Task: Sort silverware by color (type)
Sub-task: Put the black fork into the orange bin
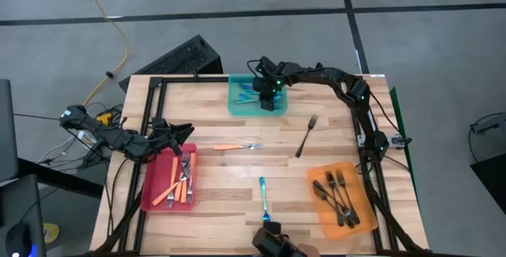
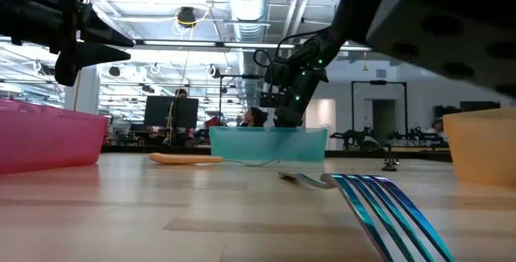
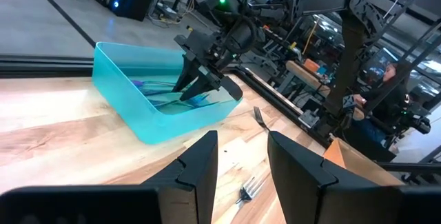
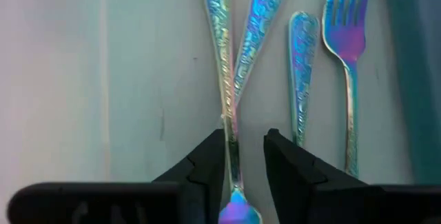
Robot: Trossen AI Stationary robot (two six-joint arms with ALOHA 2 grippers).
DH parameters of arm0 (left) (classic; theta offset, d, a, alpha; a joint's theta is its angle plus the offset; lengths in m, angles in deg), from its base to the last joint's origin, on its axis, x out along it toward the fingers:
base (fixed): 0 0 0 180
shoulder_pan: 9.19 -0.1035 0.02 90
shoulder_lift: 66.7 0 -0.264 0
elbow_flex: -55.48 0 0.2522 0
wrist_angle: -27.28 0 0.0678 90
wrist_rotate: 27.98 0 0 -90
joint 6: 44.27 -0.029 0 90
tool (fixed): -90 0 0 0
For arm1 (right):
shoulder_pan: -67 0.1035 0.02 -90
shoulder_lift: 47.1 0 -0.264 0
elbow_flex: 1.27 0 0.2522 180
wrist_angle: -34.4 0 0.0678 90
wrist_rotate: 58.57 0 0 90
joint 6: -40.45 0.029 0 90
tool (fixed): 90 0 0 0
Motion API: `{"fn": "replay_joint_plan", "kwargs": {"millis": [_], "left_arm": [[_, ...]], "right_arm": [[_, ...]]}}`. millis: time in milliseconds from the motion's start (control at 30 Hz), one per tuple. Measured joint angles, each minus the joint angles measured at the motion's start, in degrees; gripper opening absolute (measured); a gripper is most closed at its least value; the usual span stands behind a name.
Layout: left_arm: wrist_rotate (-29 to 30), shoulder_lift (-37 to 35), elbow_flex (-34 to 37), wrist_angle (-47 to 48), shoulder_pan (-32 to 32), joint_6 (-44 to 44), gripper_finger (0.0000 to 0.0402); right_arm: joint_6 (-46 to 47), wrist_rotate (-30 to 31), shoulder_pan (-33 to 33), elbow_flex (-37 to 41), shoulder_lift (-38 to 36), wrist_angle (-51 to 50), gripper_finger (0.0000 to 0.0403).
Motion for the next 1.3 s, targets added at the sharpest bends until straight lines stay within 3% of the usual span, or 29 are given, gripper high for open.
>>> {"fn": "replay_joint_plan", "kwargs": {"millis": [333, 633, 1067, 1300], "left_arm": [[0.0, 0.0, 0.0, 0.1, 0.0, 0.1, 0.0112], [0.0, 0.0, 0.0, 0.5, 0.0, 0.0, 0.0112], [0.0, 0.0, 0.0, 0.9, 0.0, 0.0, 0.0112], [0.0, 0.0, 0.0, 1.9, 0.0, 0.1, 0.0112]], "right_arm": [[0.5, 3.3, 0.0, 0.0, -5.2, -0.7, 0.0144], [4.8, 3.4, 1.2, 0.0, -17.8, -5.5, 0.0139], [10.7, 3.4, 8.7, 0.0, -39.0, -23.0, 0.0136], [17.5, 3.6, 12.0, 0.0, -45.9, -32.7, 0.0136]]}}
